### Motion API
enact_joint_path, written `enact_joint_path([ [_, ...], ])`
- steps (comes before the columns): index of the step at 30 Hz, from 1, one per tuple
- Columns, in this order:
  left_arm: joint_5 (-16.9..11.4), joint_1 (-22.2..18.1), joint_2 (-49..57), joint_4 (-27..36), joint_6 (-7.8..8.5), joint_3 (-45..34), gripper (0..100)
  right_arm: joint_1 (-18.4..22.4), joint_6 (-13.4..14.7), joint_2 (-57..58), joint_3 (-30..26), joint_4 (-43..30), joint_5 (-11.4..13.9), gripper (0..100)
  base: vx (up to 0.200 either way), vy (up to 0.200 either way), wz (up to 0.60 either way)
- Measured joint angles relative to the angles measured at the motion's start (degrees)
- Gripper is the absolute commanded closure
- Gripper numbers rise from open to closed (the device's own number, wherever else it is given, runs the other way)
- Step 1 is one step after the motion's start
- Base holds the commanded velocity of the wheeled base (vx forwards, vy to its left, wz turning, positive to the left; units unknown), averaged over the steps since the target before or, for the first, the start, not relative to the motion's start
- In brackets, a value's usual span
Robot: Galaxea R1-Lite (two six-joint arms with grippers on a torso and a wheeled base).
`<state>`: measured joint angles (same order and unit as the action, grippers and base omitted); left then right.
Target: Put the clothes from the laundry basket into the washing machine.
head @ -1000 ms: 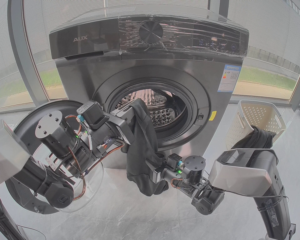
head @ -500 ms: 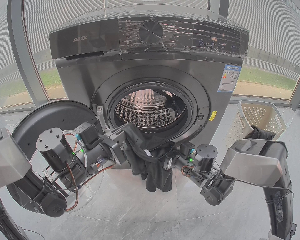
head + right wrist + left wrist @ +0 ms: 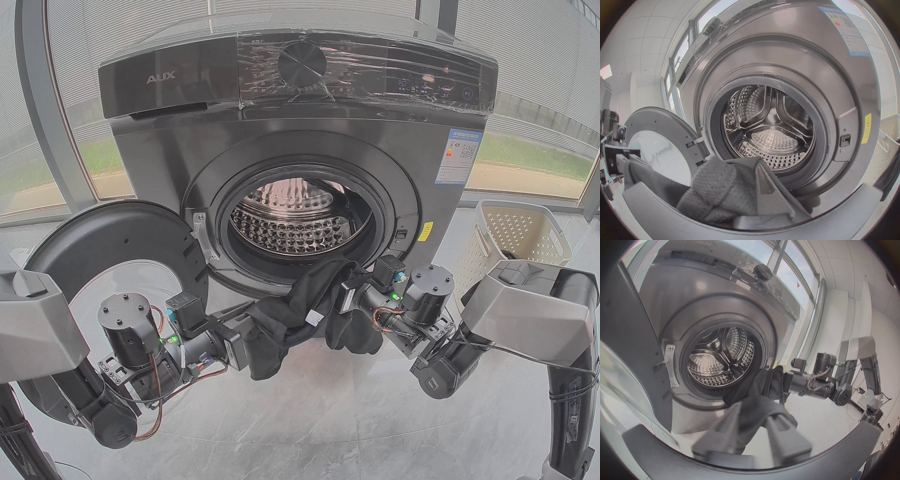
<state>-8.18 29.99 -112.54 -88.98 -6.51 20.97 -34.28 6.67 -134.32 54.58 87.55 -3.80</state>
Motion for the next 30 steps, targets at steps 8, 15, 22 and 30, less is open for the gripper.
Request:
enact_joint_path([
  [8,0.16,-0.44,-4.33,0.0,0.72,-0.88,0,0.0,0.0,2.1,-0.39,-0.1,0.01,100,0.0,0.0,0.0],
  [15,0.13,-0.52,-7.24,0.0,0.71,1.49,0,-1.46,-0.07,4.0,-2.38,-0.02,0.26,100,0.0,0.0,0.0],
  [22,0.04,-0.2,-10.64,0.0,0.63,6.34,0,-4.02,-0.07,4.99,-3.91,0.12,0.37,100,0.0,0.0,0.0],
  [30,-0.05,0.77,-15.85,0.0,0.55,14.28,0,-8.06,-0.07,5.44,-4.77,0.06,0.41,100,0.0,0.0,0.0],
])
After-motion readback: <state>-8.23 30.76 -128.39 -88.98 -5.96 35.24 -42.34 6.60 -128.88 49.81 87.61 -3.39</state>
